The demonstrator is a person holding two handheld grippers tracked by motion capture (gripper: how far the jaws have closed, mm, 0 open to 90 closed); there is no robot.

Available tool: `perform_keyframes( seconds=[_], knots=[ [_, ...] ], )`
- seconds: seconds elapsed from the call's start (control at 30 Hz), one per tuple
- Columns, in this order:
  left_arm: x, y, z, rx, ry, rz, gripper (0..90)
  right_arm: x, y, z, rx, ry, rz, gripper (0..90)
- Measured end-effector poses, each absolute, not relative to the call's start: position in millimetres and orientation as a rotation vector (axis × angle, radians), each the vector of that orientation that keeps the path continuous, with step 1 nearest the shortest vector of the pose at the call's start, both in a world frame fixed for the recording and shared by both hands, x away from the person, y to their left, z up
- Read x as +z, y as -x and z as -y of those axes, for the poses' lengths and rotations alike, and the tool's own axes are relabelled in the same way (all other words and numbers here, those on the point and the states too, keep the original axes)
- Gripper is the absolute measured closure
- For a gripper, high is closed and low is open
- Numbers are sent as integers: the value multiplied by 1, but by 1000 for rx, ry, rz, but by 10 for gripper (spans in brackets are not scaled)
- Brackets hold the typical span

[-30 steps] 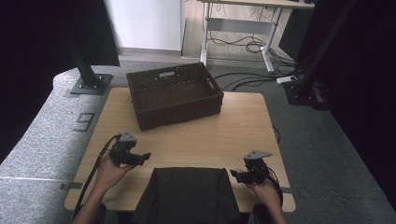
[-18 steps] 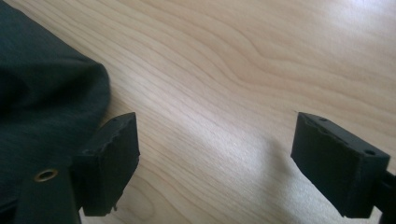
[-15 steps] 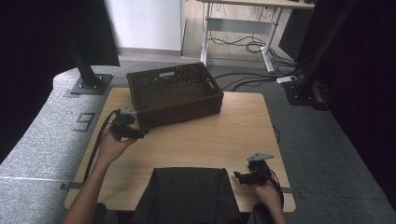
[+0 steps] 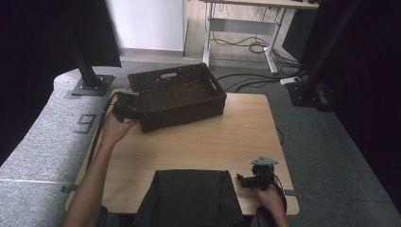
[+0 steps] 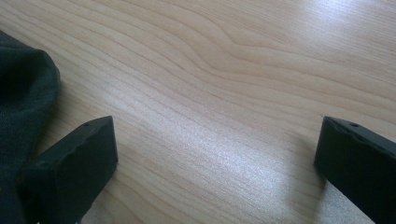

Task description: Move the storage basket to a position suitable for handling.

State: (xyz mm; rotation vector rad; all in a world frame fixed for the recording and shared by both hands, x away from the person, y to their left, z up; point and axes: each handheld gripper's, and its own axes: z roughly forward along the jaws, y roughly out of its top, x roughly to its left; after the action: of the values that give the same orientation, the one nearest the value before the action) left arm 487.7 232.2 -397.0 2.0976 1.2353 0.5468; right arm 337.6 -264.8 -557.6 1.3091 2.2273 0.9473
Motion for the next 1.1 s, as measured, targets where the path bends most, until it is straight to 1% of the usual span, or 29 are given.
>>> perform_keyframes(
  seconds=[0.2, 0.37, 0.43, 0.5, 0.63, 0.73, 0.9, 1.1],
  knots=[
    [-400, -507, -238, 558, -2081, -1307, 366, -558, -338, 265, 948, -1309, -2227, 0],
    [-413, -523, -242, 556, -2076, -1380, 377, -558, -338, 265, 948, -1308, -2227, 0],
    [-419, -527, -242, 593, -2100, -1400, 388, -558, -338, 265, 948, -1309, -2227, 0],
    [-422, -529, -242, 599, -2110, -1407, 391, -558, -338, 265, 949, -1308, -2228, 0],
    [-433, -535, -242, 605, -2111, -1440, 443, -558, -337, 265, 950, -1308, -2230, 0],
    [-436, -536, -242, 600, -2097, -1438, 529, -558, -337, 265, 951, -1306, -2231, 0],
    [-436, -535, -244, 611, -2082, -1454, 593, -558, -337, 265, 951, -1306, -2231, 0],
    [-437, -535, -247, 592, -2045, -1472, 638, -558, -337, 265, 951, -1306, -2231, 0]
  ],
)
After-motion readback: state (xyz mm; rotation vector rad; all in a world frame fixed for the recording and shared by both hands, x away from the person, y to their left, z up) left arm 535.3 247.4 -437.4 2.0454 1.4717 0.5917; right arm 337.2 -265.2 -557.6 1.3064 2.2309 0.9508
